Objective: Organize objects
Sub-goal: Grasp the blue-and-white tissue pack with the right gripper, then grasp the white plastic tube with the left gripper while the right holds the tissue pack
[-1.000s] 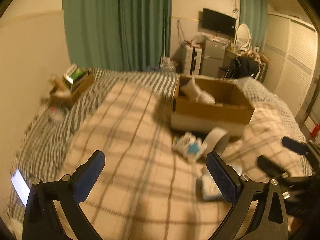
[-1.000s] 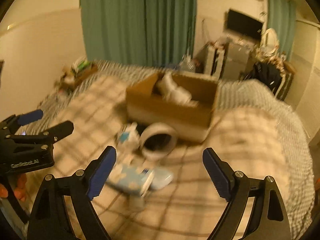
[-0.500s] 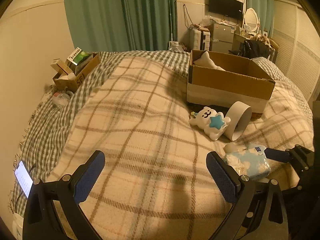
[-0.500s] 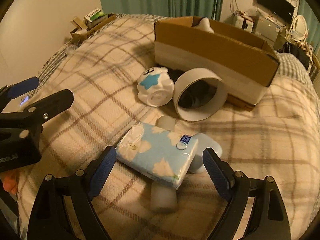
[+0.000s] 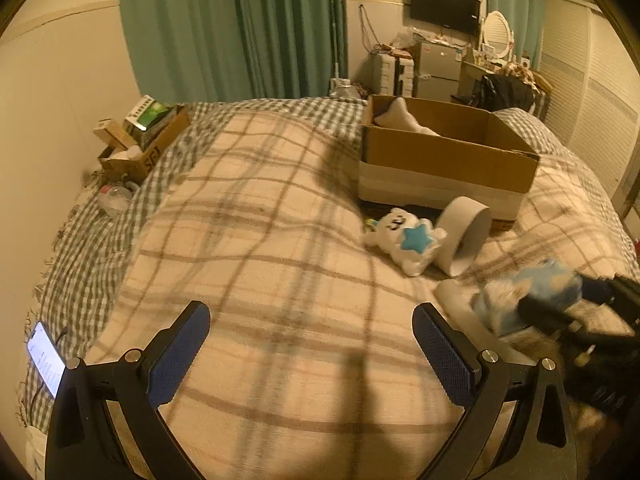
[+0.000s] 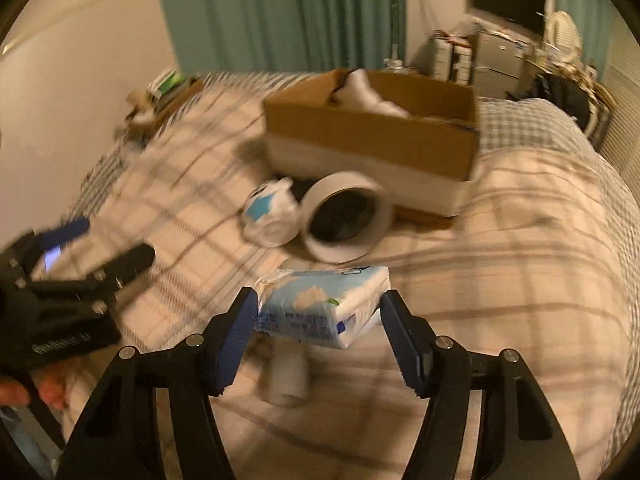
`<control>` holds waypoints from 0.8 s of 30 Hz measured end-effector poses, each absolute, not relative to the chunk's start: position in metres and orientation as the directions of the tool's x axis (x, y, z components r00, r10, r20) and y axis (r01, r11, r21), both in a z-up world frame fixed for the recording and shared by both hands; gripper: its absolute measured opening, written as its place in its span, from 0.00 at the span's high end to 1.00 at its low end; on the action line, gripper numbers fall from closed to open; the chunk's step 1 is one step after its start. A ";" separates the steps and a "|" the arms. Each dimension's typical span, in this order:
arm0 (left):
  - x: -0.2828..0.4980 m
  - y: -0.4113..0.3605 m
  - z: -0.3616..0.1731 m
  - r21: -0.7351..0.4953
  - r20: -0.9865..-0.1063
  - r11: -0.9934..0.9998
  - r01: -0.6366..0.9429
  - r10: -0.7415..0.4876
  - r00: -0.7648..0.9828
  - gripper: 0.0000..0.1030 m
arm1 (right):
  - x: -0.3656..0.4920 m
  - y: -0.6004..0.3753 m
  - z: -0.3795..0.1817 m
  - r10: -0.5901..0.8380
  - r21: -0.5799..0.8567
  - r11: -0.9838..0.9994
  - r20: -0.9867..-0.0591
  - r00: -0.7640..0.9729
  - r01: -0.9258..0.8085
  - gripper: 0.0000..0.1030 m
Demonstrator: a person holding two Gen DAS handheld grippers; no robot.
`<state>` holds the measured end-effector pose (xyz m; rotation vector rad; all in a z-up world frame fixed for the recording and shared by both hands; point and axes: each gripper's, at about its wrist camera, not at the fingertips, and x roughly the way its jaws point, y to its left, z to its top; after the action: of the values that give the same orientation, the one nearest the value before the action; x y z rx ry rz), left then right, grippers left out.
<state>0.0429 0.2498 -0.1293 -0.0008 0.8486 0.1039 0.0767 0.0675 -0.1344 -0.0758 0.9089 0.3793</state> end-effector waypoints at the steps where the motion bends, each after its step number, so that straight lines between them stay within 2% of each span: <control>1: 0.044 0.245 -0.129 0.036 -0.753 0.996 -0.079 0.079 0.654 0.00 | 0.076 0.061 -0.129 0.276 0.085 0.937 -0.777 0.566 -0.340 0.39; 12: 0.068 0.176 -0.149 0.034 -0.816 0.997 0.069 -0.012 0.578 0.01 | 0.064 0.010 -0.103 0.190 0.023 0.968 -0.720 0.667 -0.251 0.43; 17: 0.081 0.152 -0.176 -0.006 -0.877 0.992 0.129 -0.067 0.475 0.32 | 0.066 -0.007 -0.107 0.189 0.050 0.974 -0.723 0.664 -0.223 0.43; 21: 0.081 0.140 -0.185 -0.045 -0.889 0.981 0.191 -0.127 0.441 0.39 | 0.068 -0.012 -0.111 0.198 0.070 0.974 -0.727 0.657 -0.215 0.43; 24: 0.080 0.140 -0.186 -0.096 -0.889 0.972 0.215 -0.181 0.421 0.58 | 0.066 -0.010 -0.111 0.193 0.061 0.974 -0.725 0.661 -0.218 0.44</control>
<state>0.0800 0.1396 -0.1862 0.0346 1.1090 -0.2483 0.0664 -0.0100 -0.1114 -0.0325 0.8161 0.2324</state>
